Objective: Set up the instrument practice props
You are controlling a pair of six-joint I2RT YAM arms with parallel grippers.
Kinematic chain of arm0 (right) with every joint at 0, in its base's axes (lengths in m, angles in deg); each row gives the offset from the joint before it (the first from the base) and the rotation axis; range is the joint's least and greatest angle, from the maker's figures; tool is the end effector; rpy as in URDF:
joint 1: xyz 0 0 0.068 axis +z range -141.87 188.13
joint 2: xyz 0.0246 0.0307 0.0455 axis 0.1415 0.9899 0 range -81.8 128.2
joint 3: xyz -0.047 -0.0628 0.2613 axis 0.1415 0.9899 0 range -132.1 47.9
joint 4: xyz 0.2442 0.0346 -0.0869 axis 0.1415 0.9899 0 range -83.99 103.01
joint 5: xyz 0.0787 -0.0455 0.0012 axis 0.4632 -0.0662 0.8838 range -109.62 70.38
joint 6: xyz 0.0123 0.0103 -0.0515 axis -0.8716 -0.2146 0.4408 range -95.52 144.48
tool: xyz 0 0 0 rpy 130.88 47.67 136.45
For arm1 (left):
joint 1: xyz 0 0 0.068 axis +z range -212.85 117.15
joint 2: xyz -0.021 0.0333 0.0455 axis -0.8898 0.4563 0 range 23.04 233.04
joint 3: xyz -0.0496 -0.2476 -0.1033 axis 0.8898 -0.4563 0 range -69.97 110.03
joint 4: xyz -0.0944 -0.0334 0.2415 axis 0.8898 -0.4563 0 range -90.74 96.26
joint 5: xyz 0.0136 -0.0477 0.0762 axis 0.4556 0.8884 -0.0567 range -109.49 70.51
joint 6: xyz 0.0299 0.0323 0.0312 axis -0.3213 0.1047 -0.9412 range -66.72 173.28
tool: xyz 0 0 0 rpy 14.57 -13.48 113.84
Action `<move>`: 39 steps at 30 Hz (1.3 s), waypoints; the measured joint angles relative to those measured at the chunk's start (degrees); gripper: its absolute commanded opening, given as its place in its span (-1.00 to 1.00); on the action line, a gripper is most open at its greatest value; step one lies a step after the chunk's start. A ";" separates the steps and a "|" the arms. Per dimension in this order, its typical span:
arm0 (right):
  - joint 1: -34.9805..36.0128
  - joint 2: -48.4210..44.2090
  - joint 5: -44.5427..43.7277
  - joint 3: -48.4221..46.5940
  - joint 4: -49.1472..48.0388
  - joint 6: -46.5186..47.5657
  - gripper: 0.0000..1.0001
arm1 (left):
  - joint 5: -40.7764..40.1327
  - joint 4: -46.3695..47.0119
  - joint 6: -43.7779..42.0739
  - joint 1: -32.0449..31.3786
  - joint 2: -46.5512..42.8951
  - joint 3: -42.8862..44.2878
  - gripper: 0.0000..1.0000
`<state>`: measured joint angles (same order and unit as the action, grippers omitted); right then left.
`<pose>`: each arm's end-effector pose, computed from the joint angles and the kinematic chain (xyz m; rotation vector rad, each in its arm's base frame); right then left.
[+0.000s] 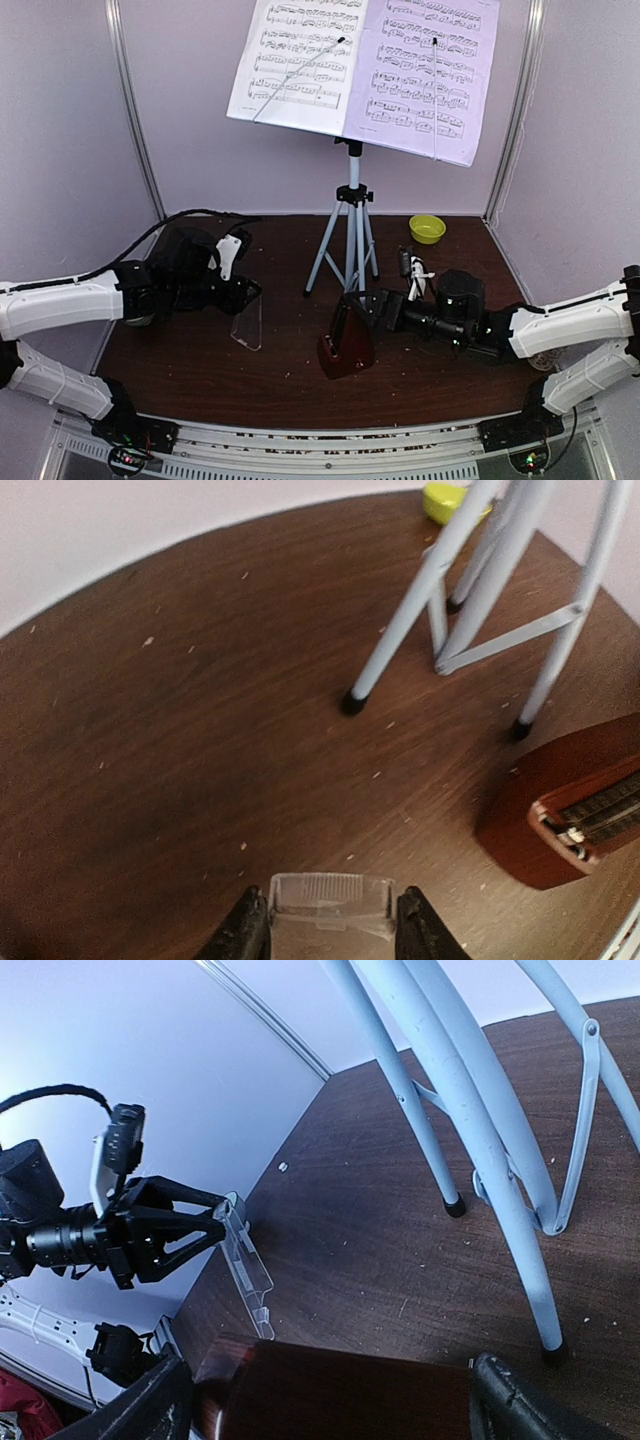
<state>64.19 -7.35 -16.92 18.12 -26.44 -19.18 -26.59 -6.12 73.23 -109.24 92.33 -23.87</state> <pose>0.1510 0.2272 0.2150 -0.2509 1.9616 1.2490 0.1855 -0.1885 0.2555 0.4412 2.1899 -0.5123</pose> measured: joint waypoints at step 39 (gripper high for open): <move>-0.09 -1.27 0.37 -2.97 7.15 2.43 0.98 | 2.62 -10.80 -2.73 17.68 15.80 11.19 0.51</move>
<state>64.10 -8.61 -16.54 15.14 -19.29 -16.75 -23.96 -16.92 70.49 -91.56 108.14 -12.67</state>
